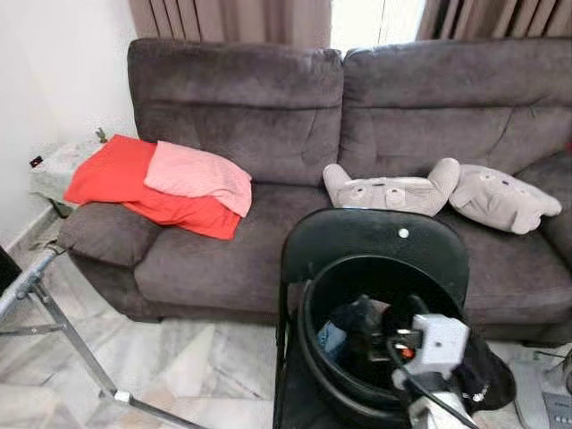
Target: Hang hanger
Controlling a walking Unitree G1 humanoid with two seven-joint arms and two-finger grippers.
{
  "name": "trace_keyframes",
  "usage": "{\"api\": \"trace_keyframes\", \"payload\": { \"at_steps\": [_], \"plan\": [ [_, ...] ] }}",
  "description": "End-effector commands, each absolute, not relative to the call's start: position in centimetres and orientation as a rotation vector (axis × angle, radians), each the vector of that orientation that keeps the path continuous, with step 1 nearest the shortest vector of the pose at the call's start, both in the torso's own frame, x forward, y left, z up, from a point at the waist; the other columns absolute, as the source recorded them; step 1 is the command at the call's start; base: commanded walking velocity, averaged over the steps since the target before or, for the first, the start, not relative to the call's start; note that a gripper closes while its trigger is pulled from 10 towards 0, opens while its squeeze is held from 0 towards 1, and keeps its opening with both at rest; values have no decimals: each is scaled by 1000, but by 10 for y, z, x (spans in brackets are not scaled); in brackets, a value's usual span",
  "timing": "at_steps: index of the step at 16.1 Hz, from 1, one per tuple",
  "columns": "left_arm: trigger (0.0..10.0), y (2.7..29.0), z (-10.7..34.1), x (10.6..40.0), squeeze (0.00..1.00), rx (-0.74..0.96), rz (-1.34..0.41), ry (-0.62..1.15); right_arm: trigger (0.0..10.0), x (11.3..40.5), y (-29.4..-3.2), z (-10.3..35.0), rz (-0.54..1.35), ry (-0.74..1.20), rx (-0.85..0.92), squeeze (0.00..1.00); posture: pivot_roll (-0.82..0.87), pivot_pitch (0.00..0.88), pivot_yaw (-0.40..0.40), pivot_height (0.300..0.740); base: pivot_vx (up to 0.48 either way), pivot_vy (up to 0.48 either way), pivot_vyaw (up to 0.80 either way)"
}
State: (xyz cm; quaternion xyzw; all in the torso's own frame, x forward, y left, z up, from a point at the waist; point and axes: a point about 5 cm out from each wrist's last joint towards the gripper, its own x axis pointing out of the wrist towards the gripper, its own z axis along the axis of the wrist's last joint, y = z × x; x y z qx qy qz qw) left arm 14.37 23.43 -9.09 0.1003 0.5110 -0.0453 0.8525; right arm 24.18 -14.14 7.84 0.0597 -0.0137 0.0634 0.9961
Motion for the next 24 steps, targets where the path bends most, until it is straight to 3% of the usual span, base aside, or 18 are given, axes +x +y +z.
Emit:
{"api": "trace_keyframes", "payload": {
  "at_steps": [1,5,13,16,20,24],
  "plan": [
    [10000,232,-91,144,0,207,-102,1078,10000,240,-146,79,118,-31,96,0,13,16,68,740,0,0,0],
    [10000,232,-91,144,0,210,-109,1078,10000,232,-148,75,115,4,66,0,5,21,71,740,0,0,0],
    [10000,231,-91,146,0,218,-123,1081,10000,169,-175,61,5,157,28,0,-27,47,71,740,0,0,0],
    [10000,230,-91,145,0,213,-118,1078,10000,178,-193,47,-168,234,110,0,-18,41,62,740,0,0,0],
    [10000,230,-91,145,0,210,-111,1078,10000,177,-192,42,-184,247,139,0,-9,40,58,740,0,0,0],
    [10000,232,-91,145,0,222,-117,1080,10000,154,-191,42,-177,227,92,0,-16,49,64,740,0,0,0]
  ]
}}
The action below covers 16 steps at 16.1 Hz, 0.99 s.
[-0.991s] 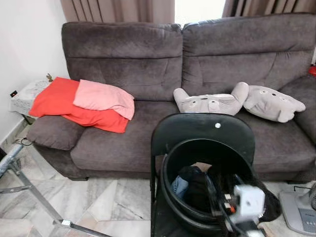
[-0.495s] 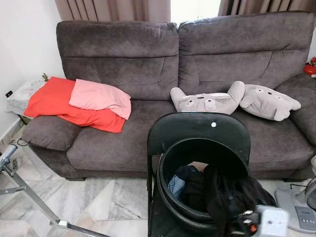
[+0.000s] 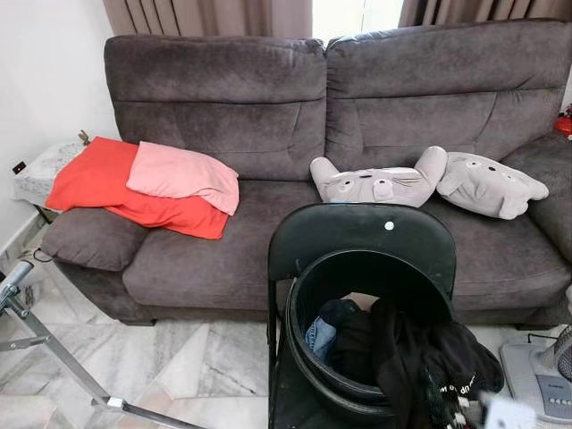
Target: Hang hanger
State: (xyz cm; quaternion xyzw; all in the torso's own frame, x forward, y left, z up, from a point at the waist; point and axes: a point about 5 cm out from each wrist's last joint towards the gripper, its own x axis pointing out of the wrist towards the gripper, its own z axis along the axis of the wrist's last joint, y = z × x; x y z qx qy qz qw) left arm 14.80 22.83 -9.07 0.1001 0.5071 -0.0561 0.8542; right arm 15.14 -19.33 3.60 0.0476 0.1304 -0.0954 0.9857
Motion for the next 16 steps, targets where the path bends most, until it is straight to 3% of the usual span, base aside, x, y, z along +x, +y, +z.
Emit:
{"api": "trace_keyframes", "payload": {
  "at_steps": [1,4,14,15,16],
  "plan": [
    [10000,232,-91,145,0,226,-119,1080,10000,150,-192,43,-185,224,92,0,-12,51,63,740,0,0,0],
    [10000,233,-91,145,0,232,-119,1083,10000,138,-206,33,-312,276,91,0,-16,55,63,740,0,0,0],
    [10000,233,-91,144,0,236,-118,1085,10000,151,-208,14,-169,382,-40,0,-7,49,55,740,0,0,0],
    [10000,233,-91,144,0,236,-118,1085,7294,145,-212,9,-207,418,-61,0,-6,48,57,740,0,0,0],
    [10000,234,-91,144,0,237,-119,1085,1255,143,-214,7,-219,430,-68,0,-8,48,57,740,0,0,0]
  ]
}}
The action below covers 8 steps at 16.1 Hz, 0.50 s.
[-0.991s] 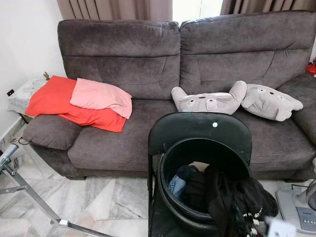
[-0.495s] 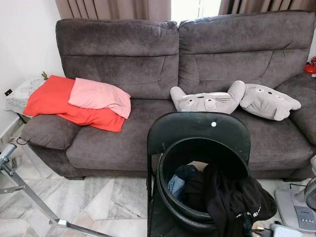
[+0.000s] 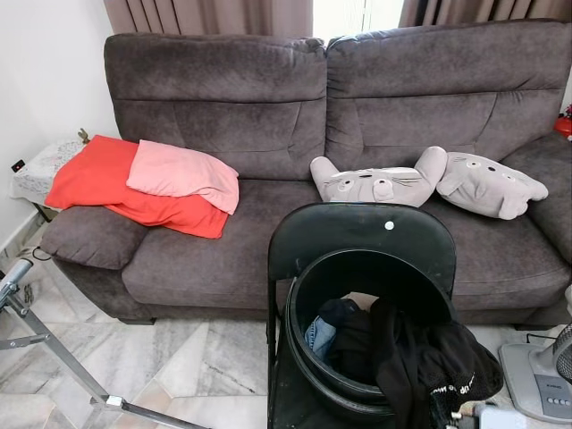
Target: Hang hanger
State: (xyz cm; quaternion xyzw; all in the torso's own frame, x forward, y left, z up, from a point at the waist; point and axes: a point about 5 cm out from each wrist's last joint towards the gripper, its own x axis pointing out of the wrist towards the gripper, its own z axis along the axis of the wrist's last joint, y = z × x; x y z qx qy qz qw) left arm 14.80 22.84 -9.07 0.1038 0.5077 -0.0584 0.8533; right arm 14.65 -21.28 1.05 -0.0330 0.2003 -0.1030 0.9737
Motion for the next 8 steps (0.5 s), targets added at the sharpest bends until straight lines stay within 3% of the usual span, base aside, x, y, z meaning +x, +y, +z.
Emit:
{"api": "trace_keyframes", "payload": {
  "at_steps": [1,2,3,4,8],
  "plan": [
    [10000,234,-91,144,0,238,-120,1085,314,142,-214,6,-222,438,-71,0,-9,46,57,740,0,0,0],
    [10000,233,-91,144,0,239,-121,1086,0,142,-215,5,-227,448,-77,0,-10,44,57,740,0,0,0],
    [10000,233,-91,143,0,241,-124,1088,745,142,-216,3,-229,452,-76,0,-10,38,58,740,0,0,0],
    [10000,233,-92,143,0,242,-127,1089,10000,143,-217,2,-230,453,-82,0,-9,33,57,740,0,0,0],
    [10000,233,-92,142,0,243,-130,1090,10000,152,-222,3,-236,443,-98,0,-8,13,56,740,0,0,0]
  ]
}}
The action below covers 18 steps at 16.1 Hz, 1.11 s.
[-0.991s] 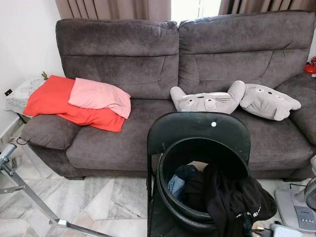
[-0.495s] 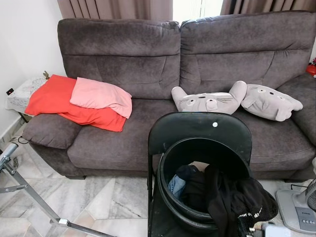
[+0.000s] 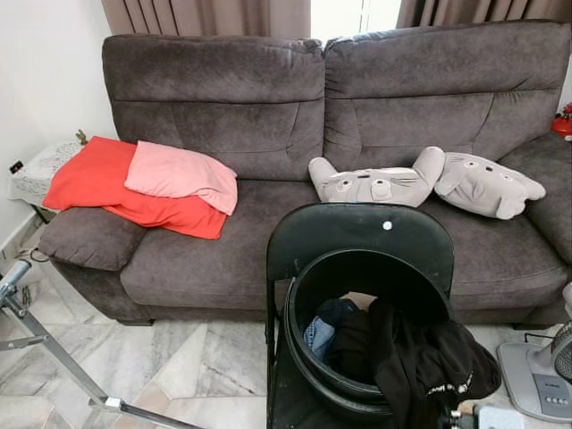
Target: Hang hanger
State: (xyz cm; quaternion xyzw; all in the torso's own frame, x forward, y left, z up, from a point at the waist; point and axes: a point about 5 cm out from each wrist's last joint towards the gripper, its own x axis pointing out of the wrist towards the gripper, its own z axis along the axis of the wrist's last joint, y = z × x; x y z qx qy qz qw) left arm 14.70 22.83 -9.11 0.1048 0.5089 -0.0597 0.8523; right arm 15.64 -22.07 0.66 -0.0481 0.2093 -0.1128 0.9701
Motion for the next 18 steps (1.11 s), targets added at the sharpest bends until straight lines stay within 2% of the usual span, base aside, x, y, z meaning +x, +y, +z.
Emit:
{"api": "trace_keyframes", "payload": {
  "at_steps": [1,2,3,4,5,6,7,9,18],
  "plan": [
    [10000,233,-92,142,0,245,-132,1091,10000,155,-223,4,-236,434,-97,0,-10,5,57,740,0,0,0],
    [10000,233,-92,142,0,246,-133,1092,10000,159,-223,5,-220,415,-88,0,-11,0,58,740,0,0,0],
    [10000,233,-92,142,0,246,-132,1092,8118,161,-224,4,-199,416,-94,0,-10,0,57,740,0,0,0],
    [10000,233,-92,141,0,247,-133,1093,1373,164,-223,3,-180,419,-90,0,-9,0,57,740,0,0,0],
    [10000,233,-92,141,0,247,-133,1094,0,165,-222,3,-164,420,-89,0,-7,0,57,740,0,0,0],
    [10000,233,-92,141,0,247,-133,1094,0,167,-221,3,-153,415,-88,0,-4,0,56,740,0,0,0],
    [10000,233,-92,141,0,247,-132,1093,1216,170,-219,4,-136,400,-79,0,-3,1,56,740,0,0,0],
    [10000,234,-92,142,0,247,-129,1092,0,173,-212,4,-97,389,-78,0,-2,17,57,740,0,0,0],
    [10000,233,-91,144,0,245,-129,1088,0,175,-191,5,-28,367,-57,0,3,35,54,740,0,0,0]
  ]
}}
